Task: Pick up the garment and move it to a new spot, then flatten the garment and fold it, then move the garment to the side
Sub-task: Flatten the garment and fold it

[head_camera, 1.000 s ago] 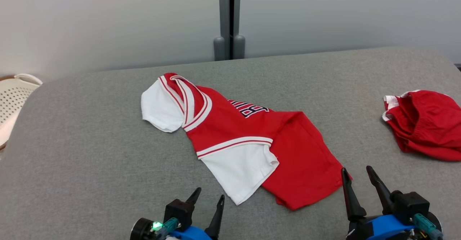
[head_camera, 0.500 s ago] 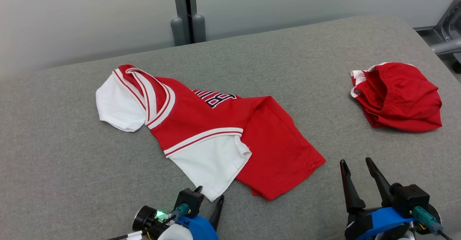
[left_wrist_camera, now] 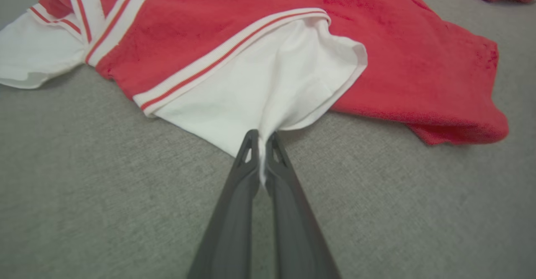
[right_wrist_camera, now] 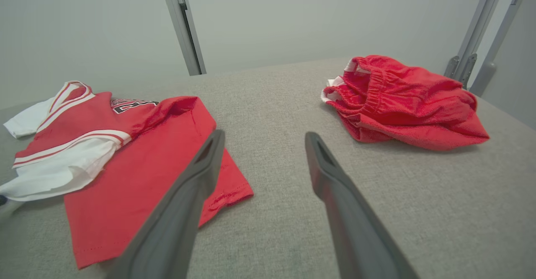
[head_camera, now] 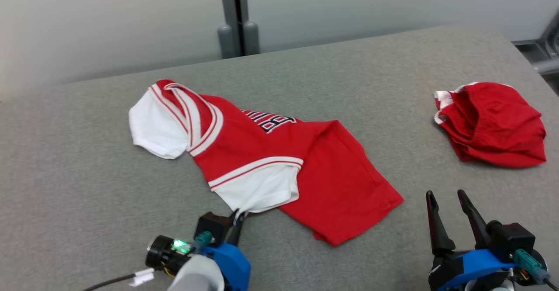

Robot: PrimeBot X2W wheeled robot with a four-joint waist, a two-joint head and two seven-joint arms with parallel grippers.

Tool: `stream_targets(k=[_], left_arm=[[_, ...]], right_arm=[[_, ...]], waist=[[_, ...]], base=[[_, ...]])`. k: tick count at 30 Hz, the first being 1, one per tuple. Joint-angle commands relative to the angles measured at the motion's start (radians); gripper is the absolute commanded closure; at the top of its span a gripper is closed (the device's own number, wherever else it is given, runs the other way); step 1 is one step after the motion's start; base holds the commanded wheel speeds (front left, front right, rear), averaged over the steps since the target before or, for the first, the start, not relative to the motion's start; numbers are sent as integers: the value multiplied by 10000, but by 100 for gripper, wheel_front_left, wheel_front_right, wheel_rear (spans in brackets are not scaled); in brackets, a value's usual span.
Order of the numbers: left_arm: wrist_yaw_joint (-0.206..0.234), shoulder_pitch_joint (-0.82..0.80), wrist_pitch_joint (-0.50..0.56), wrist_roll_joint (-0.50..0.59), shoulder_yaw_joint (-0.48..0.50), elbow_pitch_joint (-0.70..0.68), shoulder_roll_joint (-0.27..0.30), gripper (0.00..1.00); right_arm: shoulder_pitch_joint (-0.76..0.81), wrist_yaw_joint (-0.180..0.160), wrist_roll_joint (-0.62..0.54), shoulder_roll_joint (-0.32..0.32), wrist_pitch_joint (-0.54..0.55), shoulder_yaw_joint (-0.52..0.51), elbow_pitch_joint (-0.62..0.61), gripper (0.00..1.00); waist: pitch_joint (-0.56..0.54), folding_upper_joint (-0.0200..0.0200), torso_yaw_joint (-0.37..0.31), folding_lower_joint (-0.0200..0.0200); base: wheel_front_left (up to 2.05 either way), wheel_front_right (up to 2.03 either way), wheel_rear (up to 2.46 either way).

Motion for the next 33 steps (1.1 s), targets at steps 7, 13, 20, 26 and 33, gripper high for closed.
stream_targets(k=[7,13,20,26,33], left_arm=[[741,559,-158,59,758,-1681,927,100],[1323,1549,-163,-33,1341,-2684,1799,100],[1868,2290,-165,-510,2154,-2880,2453,100],[2034,2646,-166,-825,2680,-2818,2594,100],[2252,2950,-167,-829,3388,-3126,2779,100]], right_arm=[[321,3,-162,-7,-49,-329,182,0],[421,3,-241,-9,-48,-374,377,0],[363,3,-313,-10,-43,-419,482,0],[235,3,-415,-10,-42,-555,514,0],[204,3,-489,-9,-10,-688,483,0]], waist=[[-295,-2,890,0],[-400,-2,1474,0],[-314,-2,1620,0],[-276,-2,1492,0],[-282,-2,1418,0]], base=[[0,0,0],[0,0,0],[0,0,0],[0,0,0],[0,0,0]])
